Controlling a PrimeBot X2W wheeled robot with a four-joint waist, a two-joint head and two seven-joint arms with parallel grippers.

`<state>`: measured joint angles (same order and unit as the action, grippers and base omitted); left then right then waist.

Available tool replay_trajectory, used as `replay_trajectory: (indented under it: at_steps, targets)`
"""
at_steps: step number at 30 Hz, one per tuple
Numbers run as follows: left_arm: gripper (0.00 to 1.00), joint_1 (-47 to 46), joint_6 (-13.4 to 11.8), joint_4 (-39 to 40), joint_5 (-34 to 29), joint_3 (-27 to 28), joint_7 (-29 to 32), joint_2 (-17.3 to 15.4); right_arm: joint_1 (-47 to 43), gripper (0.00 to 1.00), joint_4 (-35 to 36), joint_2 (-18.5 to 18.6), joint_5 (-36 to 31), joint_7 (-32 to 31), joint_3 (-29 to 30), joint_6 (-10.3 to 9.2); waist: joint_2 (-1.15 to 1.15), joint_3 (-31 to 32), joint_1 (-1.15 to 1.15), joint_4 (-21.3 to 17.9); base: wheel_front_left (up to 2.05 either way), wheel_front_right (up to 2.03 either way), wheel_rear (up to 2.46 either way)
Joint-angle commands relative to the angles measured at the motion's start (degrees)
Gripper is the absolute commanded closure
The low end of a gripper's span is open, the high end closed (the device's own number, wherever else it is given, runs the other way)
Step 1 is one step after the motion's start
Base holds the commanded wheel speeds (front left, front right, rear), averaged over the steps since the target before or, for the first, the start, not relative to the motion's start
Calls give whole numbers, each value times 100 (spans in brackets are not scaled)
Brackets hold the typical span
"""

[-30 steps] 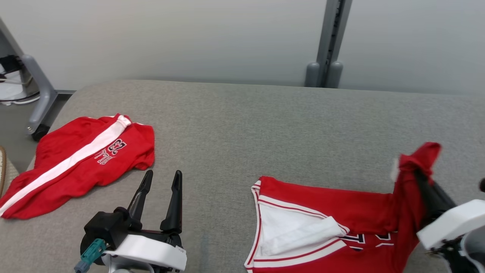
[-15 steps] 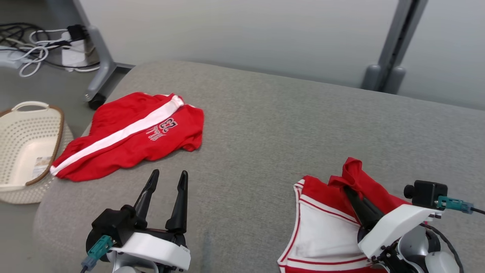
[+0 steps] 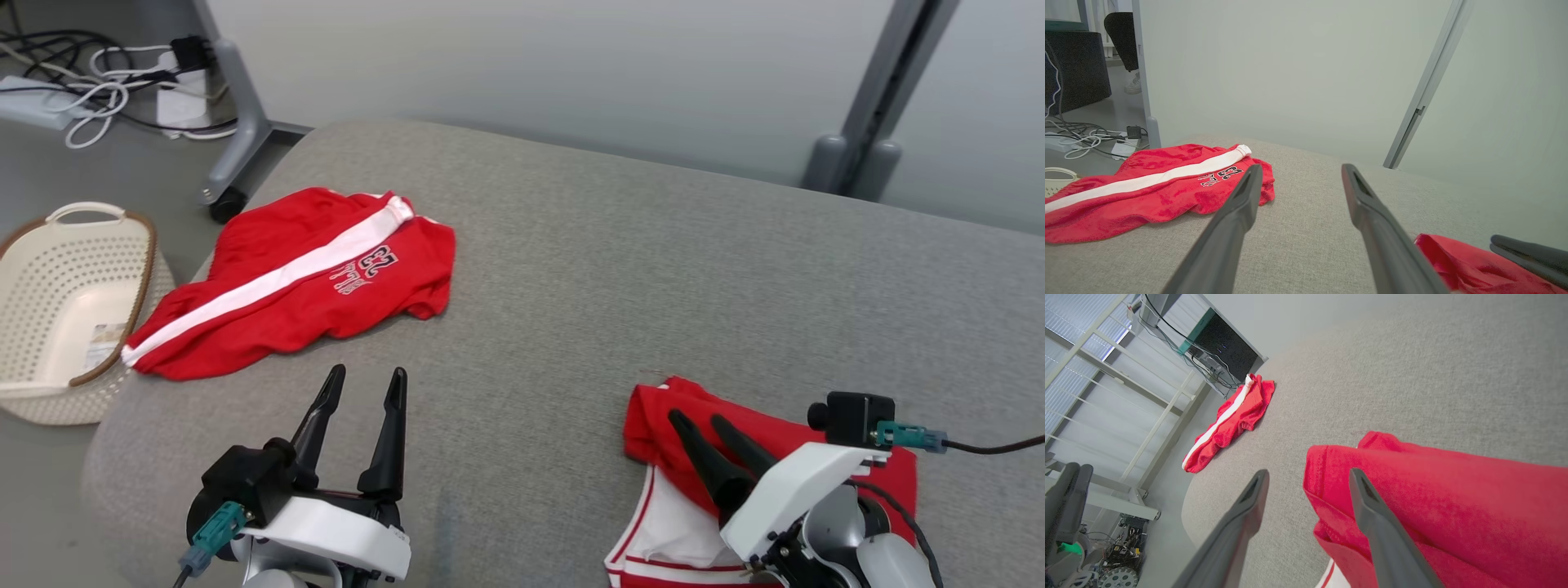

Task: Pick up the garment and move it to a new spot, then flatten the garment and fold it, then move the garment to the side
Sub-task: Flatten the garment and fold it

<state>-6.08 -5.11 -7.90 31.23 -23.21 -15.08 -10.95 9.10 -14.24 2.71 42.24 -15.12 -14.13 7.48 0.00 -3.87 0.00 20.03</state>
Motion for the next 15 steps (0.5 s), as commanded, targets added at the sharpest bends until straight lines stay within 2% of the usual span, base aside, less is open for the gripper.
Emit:
replay_trajectory:
  at_steps: [1, 5, 8, 15]
  targets:
    - [0, -22, 0, -5, -14, 16, 0, -32, 78, 0, 115, 36, 11, 78, -58, 4, 0, 42, 0, -163, 0, 0, 0]
    - [0, 16, -10, -1, 3, 22, 0, -33, 37, 0, 619, 58, 64, 149, -80, 4, 0, 106, 0, -481, 0, 0, 0]
    - [0, 53, -20, 5, 8, 16, -1, -19, -78, 0, 1078, 175, 6, 228, 116, 4, 0, 152, 0, -715, 0, 0, 0]
    - [0, 84, -43, 45, -10, 80, -5, 4, -418, 0, 1875, 481, -463, 423, 1187, 4, 0, 209, 0, -1115, 0, 0, 0]
